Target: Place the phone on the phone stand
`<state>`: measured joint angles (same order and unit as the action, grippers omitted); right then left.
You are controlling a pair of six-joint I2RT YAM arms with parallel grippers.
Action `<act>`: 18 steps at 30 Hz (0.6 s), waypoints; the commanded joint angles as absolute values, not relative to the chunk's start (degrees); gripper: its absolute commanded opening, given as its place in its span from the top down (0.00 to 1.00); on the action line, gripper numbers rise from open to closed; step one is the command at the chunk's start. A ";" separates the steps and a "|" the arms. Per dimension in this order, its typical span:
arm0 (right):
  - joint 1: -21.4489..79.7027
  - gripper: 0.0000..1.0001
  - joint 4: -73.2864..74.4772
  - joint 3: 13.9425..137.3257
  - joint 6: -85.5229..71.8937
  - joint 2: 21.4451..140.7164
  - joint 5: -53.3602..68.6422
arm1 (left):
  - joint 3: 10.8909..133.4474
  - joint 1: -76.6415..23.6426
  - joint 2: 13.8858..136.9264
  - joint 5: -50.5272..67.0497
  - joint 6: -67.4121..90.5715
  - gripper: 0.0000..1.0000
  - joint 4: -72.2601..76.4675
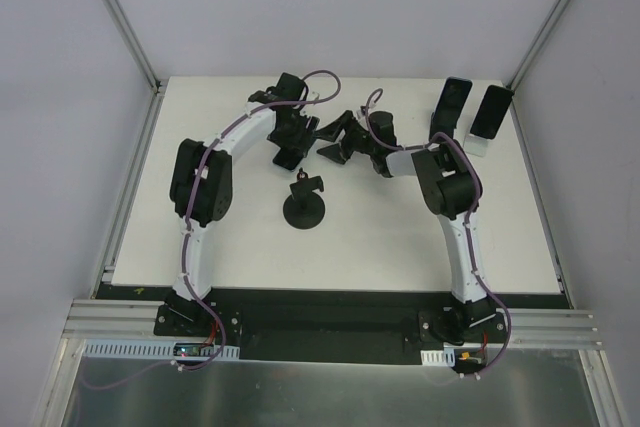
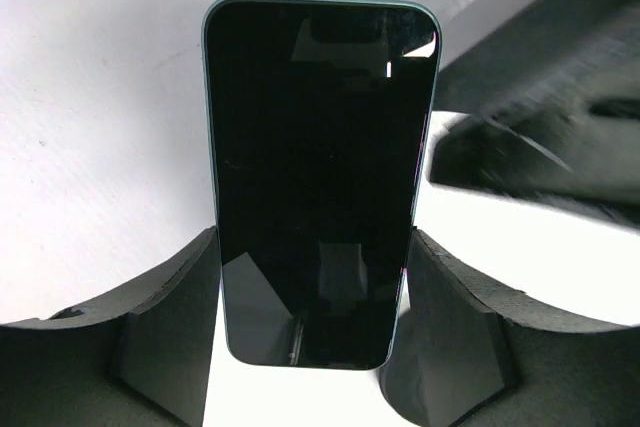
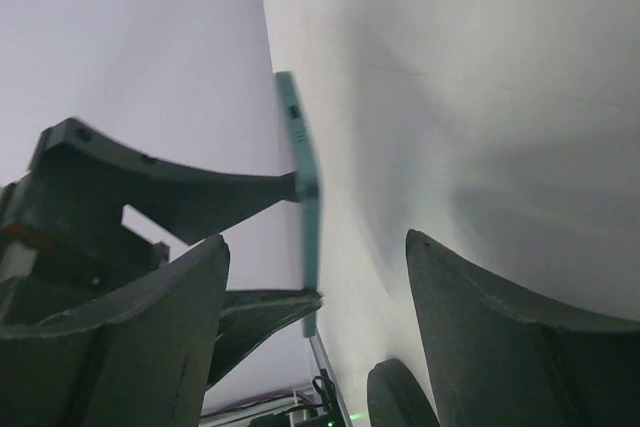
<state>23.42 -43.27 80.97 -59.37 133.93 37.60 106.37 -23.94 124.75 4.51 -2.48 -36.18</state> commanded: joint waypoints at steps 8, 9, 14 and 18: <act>22.76 0.31 -45.09 85.25 -64.95 136.85 37.09 | 100.81 -24.96 115.40 8.70 -1.23 1.00 -32.70; 22.85 0.32 -45.35 85.08 -64.95 136.85 37.09 | 100.72 -24.96 115.49 8.79 -1.23 1.00 -32.61; 23.12 0.37 -46.84 84.99 -65.74 136.84 37.79 | 102.30 -25.31 116.63 8.88 -0.88 1.00 -32.26; 23.55 0.45 -49.56 85.34 -68.19 137.55 38.06 | 103.53 -25.66 117.51 9.05 -0.79 1.00 -32.08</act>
